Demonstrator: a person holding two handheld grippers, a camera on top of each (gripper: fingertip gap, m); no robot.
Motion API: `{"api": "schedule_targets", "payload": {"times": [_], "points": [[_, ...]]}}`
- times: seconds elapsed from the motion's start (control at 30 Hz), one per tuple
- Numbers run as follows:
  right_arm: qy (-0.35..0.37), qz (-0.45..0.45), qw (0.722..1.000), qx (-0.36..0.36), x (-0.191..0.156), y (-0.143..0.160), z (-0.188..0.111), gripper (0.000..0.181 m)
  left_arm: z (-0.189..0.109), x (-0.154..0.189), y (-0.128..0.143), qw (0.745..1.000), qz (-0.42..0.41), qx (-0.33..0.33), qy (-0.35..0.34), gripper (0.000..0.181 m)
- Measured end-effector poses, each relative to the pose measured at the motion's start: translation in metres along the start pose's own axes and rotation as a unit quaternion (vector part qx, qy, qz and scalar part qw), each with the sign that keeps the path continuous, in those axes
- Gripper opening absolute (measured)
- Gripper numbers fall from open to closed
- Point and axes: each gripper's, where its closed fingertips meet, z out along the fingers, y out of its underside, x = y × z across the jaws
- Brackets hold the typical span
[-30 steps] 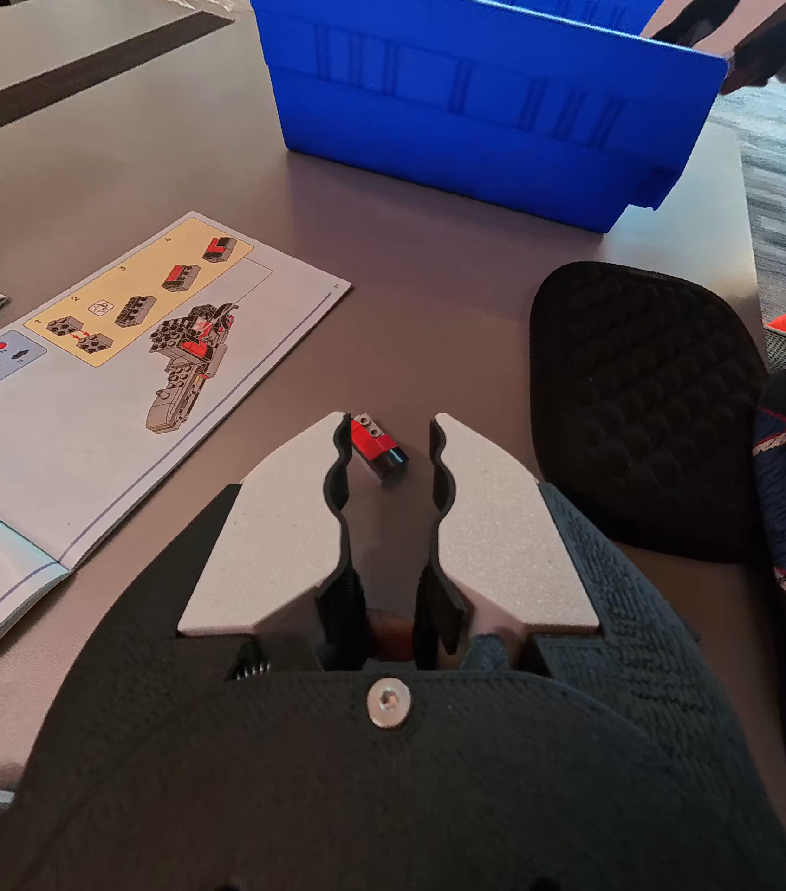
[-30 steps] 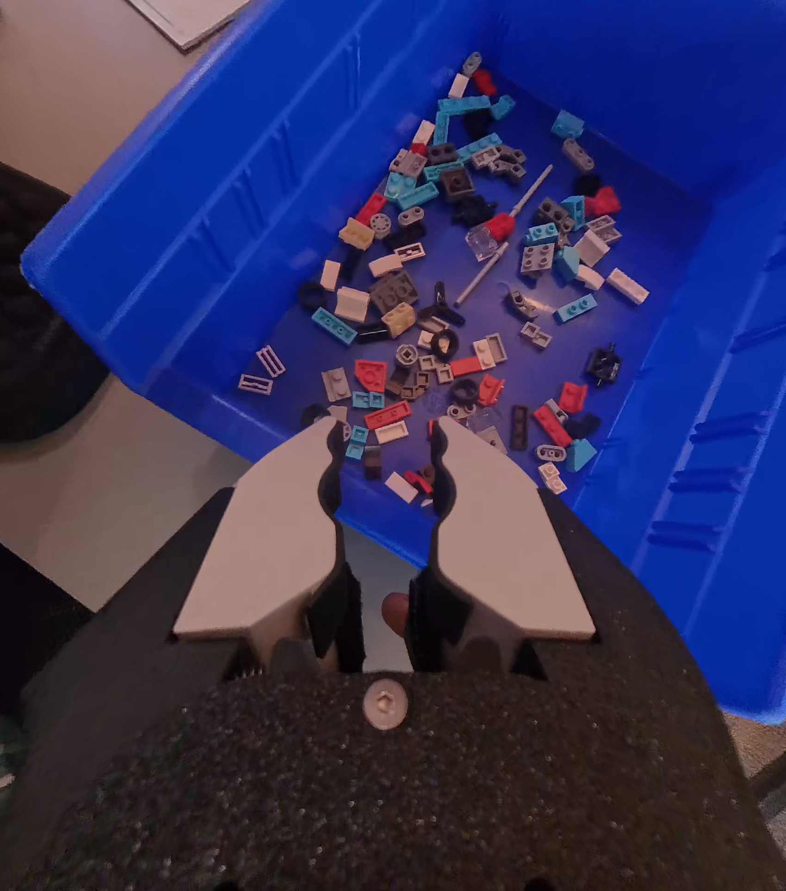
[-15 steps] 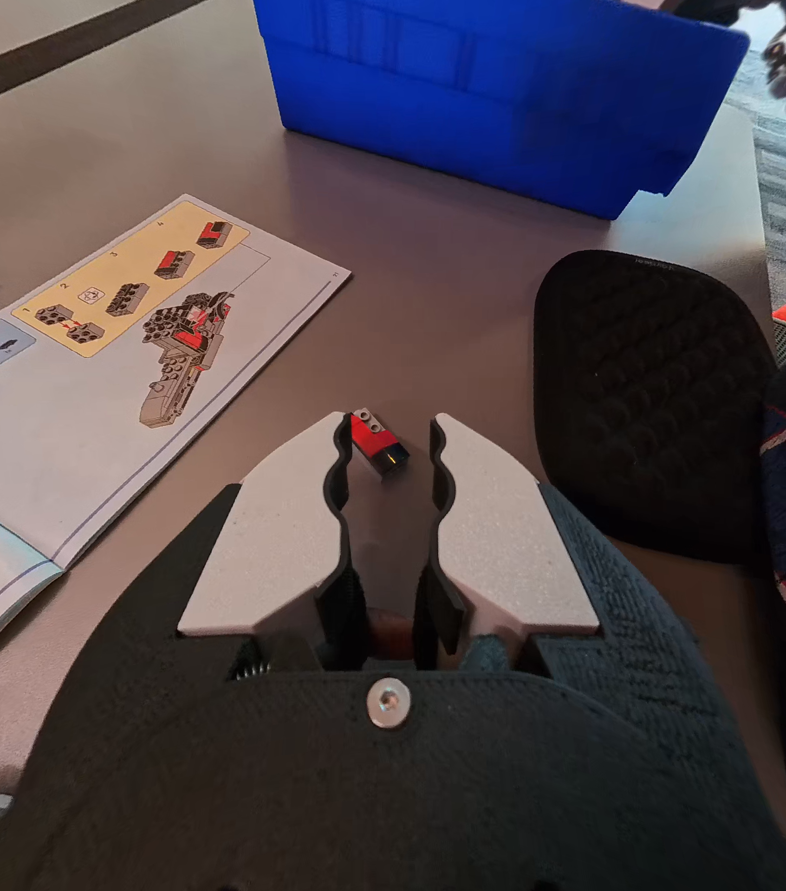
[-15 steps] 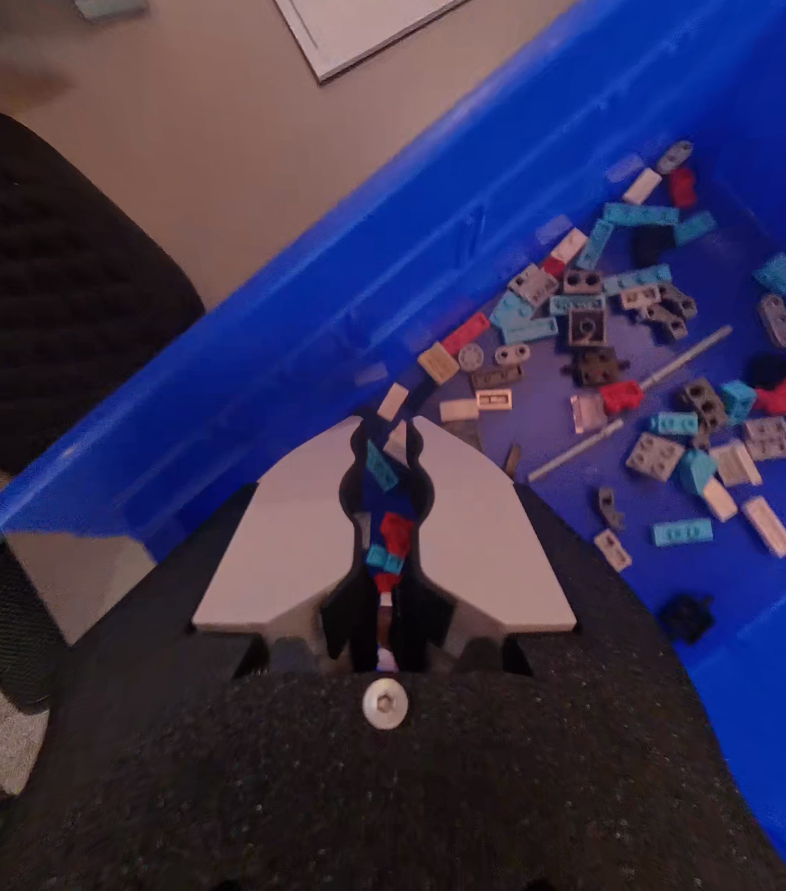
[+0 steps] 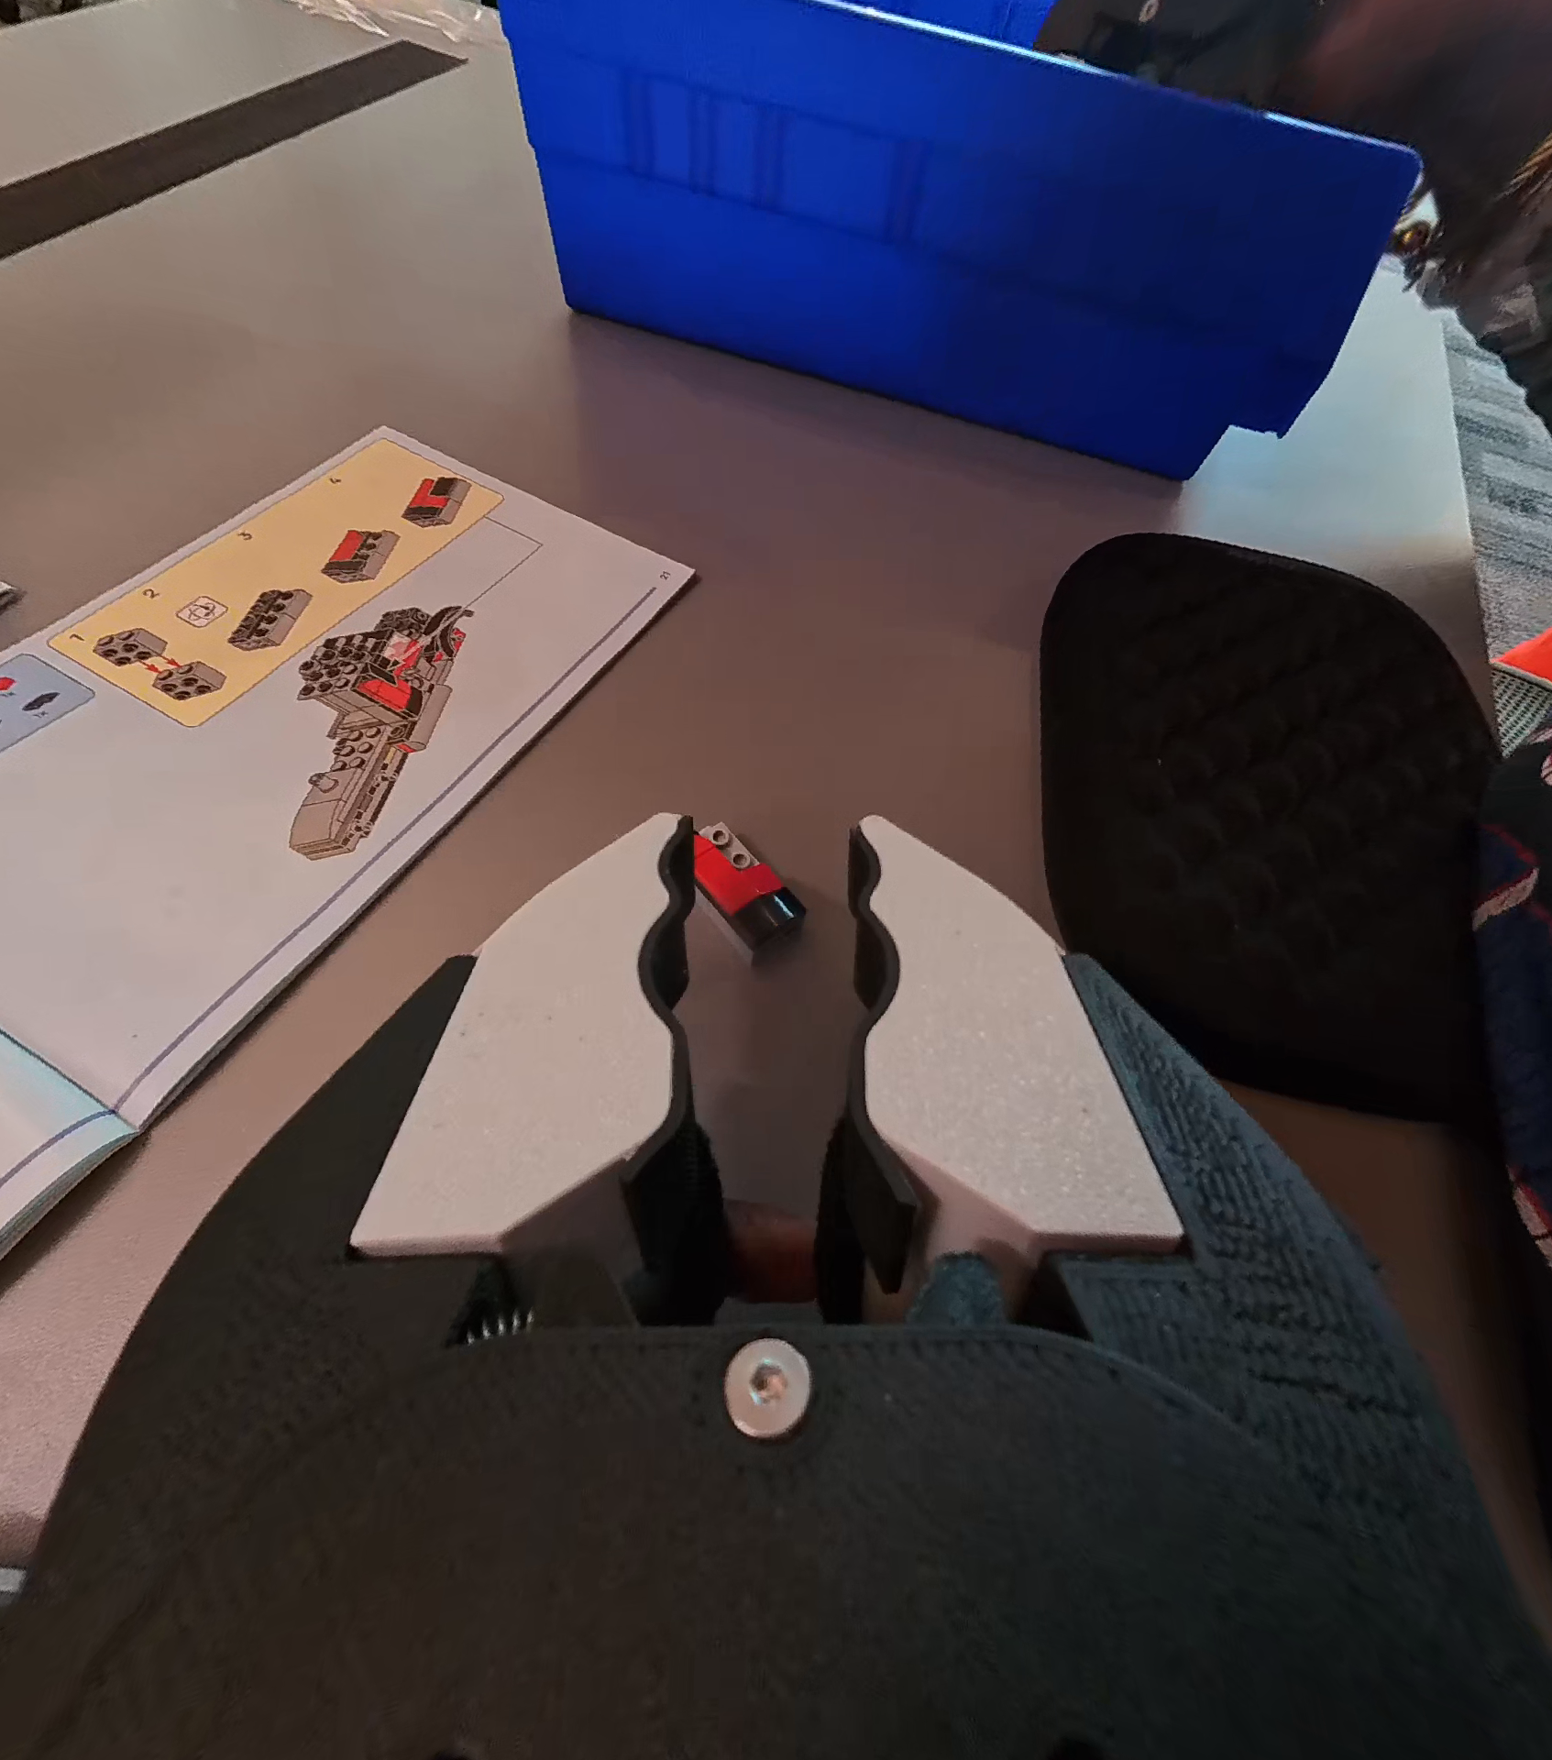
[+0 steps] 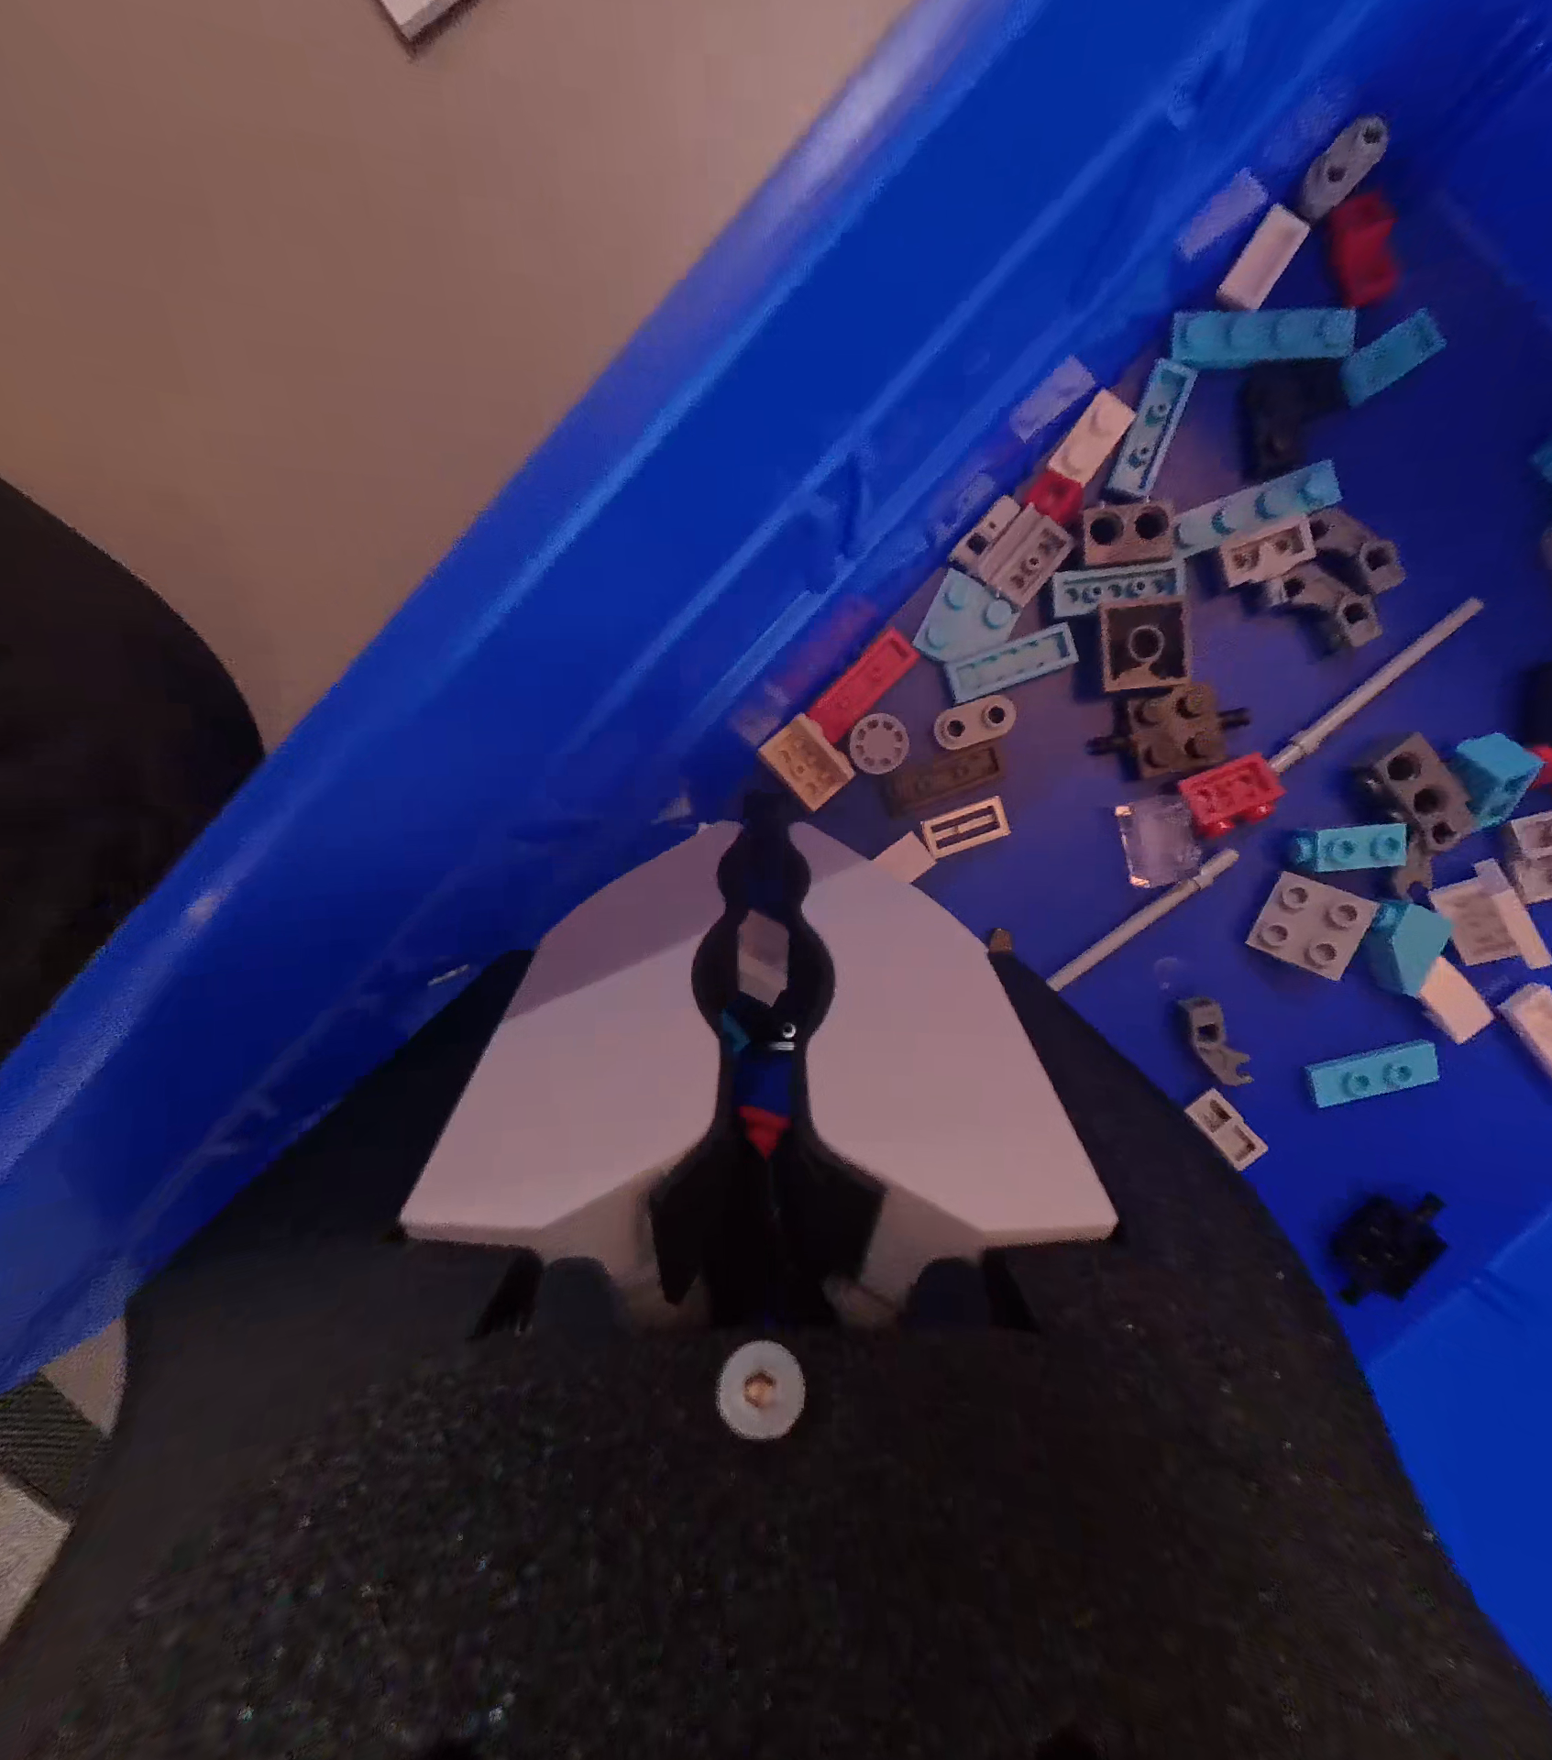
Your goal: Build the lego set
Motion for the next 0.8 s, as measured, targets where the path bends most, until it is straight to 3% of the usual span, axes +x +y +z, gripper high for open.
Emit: {"api": "schedule_targets", "payload": {"times": [0.1, 0.2, 0.33, 0.43, 0.5, 0.57, 0.63, 0.67, 0.73, 0.8], "points": [[0.014, -0.01, 0.999, 0.043, 0.003, -0.006, -0.012, 0.004, -0.001, -0.001, -0.003, 1.0, 0.002, 0.009, 0.0, 0.03], [0.034, -0.011, 0.983, 0.181, 0.001, -0.032, -0.053, 0.003, -0.003, 0.001, -0.009, 0.999, 0.024, 0.032, -0.002, 0.03], [0.047, -0.102, 0.913, 0.393, -0.038, -0.08, -0.121, 0.003, -0.008, 0.014, -0.034, 0.993, 0.033, 0.109, 0.019, 0.03], [0.069, -0.203, 0.86, 0.464, -0.081, -0.111, -0.144, 0.003, -0.013, 0.035, -0.061, 0.98, -0.017, 0.175, 0.092, 0.03], [0.055, -0.243, 0.832, 0.497, -0.111, -0.132, -0.149, 0.003, -0.022, 0.051, -0.081, 0.958, -0.076, 0.217, 0.171, 0.034], [0.007, -0.248, 0.809, 0.533, -0.142, -0.152, -0.149, 0.003, -0.035, 0.063, -0.1, 0.919, -0.158, 0.248, 0.262, 0.035], [-0.06, -0.184, 0.808, 0.557, -0.161, -0.172, -0.14, 0.003, -0.05, 0.072, -0.109, 0.891, -0.177, 0.272, 0.318, 0.034], [-0.107, -0.129, 0.808, 0.565, -0.168, -0.181, -0.134, 0.002, -0.051, 0.072, -0.106, 0.904, -0.147, 0.278, 0.291, 0.035], [-0.216, 0.007, 0.788, 0.577, -0.177, -0.196, -0.124, 0.002, -0.049, 0.061, -0.097, 0.945, -0.02, 0.282, 0.163, 0.036], [-0.346, 0.11, 0.739, 0.568, -0.192, -0.204, -0.113, 0.002, -0.06, 0.053, -0.099, 0.945, 0.121, 0.3, 0.055, 0.036]]}}
